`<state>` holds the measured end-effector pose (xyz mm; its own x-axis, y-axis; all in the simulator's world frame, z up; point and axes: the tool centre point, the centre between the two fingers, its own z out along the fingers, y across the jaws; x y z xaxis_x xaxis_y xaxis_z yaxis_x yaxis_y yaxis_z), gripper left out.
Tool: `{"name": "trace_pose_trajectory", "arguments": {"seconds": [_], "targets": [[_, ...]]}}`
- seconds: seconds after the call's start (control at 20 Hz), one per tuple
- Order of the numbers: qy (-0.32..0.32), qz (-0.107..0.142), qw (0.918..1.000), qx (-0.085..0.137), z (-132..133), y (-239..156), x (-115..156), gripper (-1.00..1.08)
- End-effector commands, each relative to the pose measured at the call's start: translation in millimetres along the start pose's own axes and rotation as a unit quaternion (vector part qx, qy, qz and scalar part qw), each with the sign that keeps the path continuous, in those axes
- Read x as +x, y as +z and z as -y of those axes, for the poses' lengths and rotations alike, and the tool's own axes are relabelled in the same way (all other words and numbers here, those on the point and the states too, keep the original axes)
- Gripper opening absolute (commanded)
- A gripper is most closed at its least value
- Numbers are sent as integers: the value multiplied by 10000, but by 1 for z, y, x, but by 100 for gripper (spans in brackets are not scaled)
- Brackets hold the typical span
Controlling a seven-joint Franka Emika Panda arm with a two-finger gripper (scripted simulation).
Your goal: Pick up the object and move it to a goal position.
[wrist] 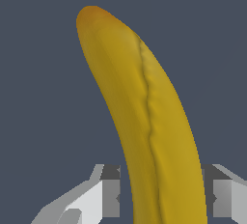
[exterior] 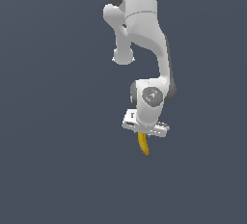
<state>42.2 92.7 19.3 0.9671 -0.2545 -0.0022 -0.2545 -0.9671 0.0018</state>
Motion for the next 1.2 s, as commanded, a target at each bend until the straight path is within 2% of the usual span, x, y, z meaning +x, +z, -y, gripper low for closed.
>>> {"name": "trace_pose_trajectory", "arguments": {"seconds": [0.0, 0.25, 0.5, 1.15], "targets": [[0, -6, 10000, 4, -1, -4, 1, -100], [0, -6, 10000, 4, -9, -23, 3, -100], [1, -6, 10000, 7, -24, -57, 6, -100], [1, -6, 10000, 10, -85, -199, 22, -100]]}}
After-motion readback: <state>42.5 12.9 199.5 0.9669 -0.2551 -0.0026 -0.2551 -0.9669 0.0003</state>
